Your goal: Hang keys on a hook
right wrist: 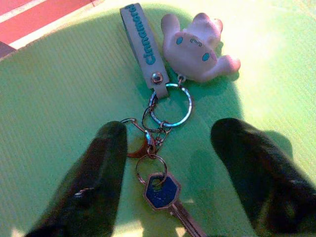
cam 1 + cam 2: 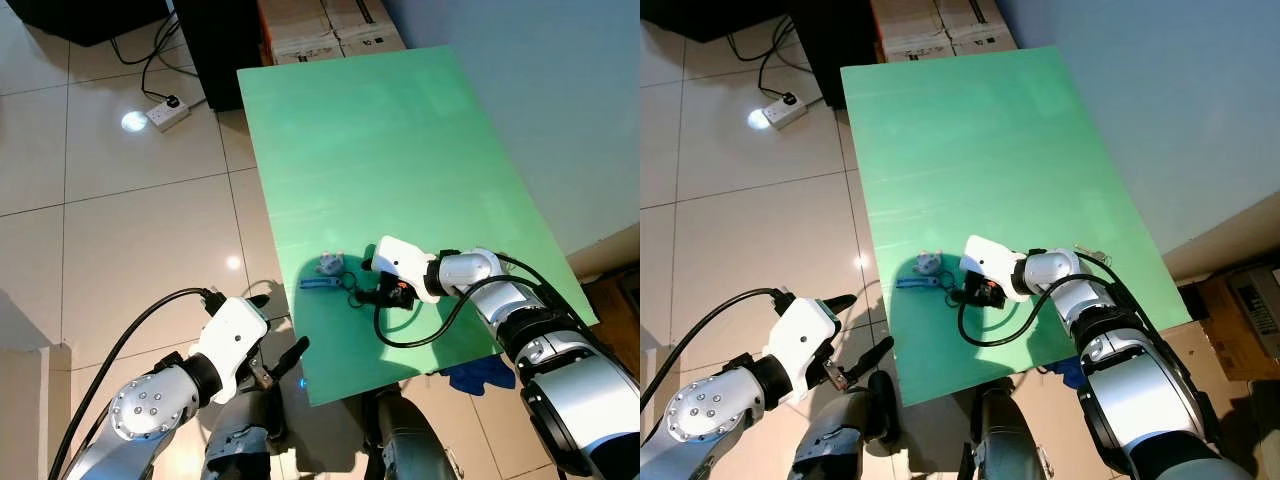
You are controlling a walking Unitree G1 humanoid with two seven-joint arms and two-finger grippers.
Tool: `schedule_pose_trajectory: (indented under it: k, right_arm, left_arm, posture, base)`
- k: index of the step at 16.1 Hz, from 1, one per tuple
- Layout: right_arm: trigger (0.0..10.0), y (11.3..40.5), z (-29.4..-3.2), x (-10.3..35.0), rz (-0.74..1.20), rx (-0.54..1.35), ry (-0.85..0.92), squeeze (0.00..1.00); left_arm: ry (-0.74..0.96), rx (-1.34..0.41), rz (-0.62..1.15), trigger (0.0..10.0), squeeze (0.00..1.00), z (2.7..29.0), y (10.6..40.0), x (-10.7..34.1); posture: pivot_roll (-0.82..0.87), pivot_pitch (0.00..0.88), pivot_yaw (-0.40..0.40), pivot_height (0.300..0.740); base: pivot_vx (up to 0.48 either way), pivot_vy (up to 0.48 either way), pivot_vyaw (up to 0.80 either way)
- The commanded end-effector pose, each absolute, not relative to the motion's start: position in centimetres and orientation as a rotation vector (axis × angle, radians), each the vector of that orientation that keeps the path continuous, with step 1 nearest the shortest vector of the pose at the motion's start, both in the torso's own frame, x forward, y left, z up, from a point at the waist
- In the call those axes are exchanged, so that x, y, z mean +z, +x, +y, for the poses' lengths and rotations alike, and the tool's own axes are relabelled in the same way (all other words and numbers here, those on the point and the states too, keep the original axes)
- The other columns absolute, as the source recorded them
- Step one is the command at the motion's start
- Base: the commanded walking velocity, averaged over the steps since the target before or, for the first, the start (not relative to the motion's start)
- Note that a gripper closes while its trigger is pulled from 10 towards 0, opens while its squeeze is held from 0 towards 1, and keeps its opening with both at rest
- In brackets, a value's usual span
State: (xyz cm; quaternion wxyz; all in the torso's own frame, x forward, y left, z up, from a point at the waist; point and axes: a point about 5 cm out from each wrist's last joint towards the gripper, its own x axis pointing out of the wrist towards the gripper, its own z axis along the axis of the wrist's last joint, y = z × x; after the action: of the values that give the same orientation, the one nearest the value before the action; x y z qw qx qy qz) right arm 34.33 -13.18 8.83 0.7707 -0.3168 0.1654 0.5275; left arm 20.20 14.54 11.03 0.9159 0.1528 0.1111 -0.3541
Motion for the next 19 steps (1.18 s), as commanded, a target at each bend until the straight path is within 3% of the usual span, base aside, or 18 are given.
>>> schedule_pose_trajectory:
  k: [1, 5, 6, 7, 13, 19]
  right_arm:
    - [10.0, 34.1, -13.4, 8.3, 0.378, 1.143, -0.69, 1.0]
    - [10.0, 34.3, -13.4, 8.0, 0.373, 1.071, -0.735, 1.0]
    - [10.0, 34.3, -13.3, 7.8, 0.367, 1.06, -0.774, 0.18]
    - [10.0, 34.3, -13.3, 7.8, 0.368, 1.055, -0.77, 0.0]
    - [10.0, 34.0, -13.5, 7.1, 0.392, 1.036, -0.759, 0.0]
    - [10.0, 33.0, -14.7, 6.4, 0.475, 1.134, -0.702, 0.0]
  left_arm:
    - [0.313, -0.748, 0.253, 10.0, 0.0, 14.6, 19.7, 10.8]
    - [0.32, -0.754, 0.258, 10.0, 0.0, 14.8, 19.6, 10.9]
    - [0.322, -0.756, 0.26, 10.0, 0.0, 14.9, 19.6, 10.9]
    - [0.323, -0.757, 0.262, 10.0, 0.0, 14.9, 19.5, 10.9]
    - [0.329, -0.757, 0.269, 10.0, 0.0, 15.2, 19.3, 11.0]
    - [0.333, -0.755, 0.27, 10.0, 0.0, 15.3, 19.4, 11.1]
  posture:
    - [0.0, 0.368, -0.009, 0.74]
    - [0.01, 0.376, 0.001, 0.74]
    - [0.01, 0.378, 0.003, 0.74]
    - [0.01, 0.378, 0.003, 0.74]
    - [0.02, 0.388, 0.002, 0.74]
    - [0.03, 0.386, 0.006, 0.74]
  base:
    - [0.0, 0.0, 0.0]
    - [0.0, 0.0, 0.0]
    - [0.0, 0.0, 0.0]
    - [0.0, 0.0, 0.0]
    - [0.0, 0.0, 0.0]
    - [0.0, 0.0, 0.0]
